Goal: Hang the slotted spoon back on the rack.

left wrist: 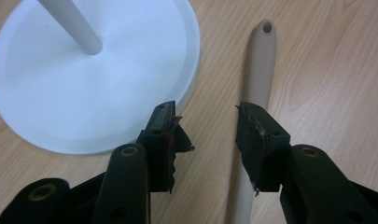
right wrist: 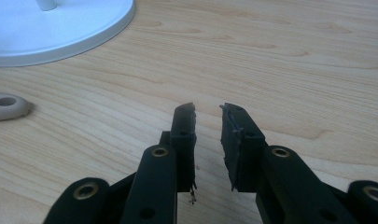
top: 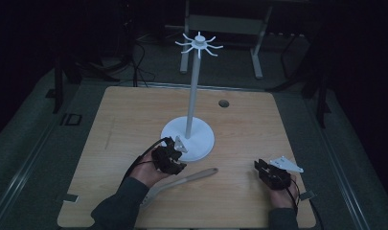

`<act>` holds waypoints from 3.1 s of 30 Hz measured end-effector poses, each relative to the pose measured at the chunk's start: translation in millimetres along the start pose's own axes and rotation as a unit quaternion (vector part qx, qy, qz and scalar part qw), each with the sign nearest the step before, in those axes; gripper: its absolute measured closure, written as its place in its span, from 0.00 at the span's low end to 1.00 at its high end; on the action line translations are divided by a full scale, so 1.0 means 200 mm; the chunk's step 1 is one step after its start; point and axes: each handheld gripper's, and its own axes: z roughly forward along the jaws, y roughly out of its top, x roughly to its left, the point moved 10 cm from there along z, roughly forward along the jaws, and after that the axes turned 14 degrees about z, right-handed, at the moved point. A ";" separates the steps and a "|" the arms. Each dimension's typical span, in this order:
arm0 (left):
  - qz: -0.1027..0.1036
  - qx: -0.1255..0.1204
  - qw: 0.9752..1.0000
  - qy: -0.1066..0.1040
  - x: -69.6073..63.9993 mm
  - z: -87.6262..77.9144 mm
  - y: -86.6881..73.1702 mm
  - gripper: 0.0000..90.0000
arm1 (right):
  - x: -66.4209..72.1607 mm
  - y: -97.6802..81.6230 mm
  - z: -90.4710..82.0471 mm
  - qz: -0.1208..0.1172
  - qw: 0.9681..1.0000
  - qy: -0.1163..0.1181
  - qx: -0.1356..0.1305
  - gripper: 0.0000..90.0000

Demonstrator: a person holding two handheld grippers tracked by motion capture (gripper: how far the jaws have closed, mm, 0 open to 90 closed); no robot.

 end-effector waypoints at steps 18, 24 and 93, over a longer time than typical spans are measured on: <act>0.025 0.050 0.998 -0.037 -0.07 0.13 0.00 0.65 | -0.03 0.01 -0.01 0.012 1.000 -0.003 -0.005 0.81; 0.032 0.068 0.996 -0.052 -0.09 0.16 0.00 0.65 | -0.03 0.01 -0.01 0.012 1.000 -0.002 -0.004 0.81; -0.035 0.041 0.998 0.030 0.01 0.04 0.08 0.83 | -0.03 -0.01 0.00 0.005 1.000 -0.004 0.003 0.80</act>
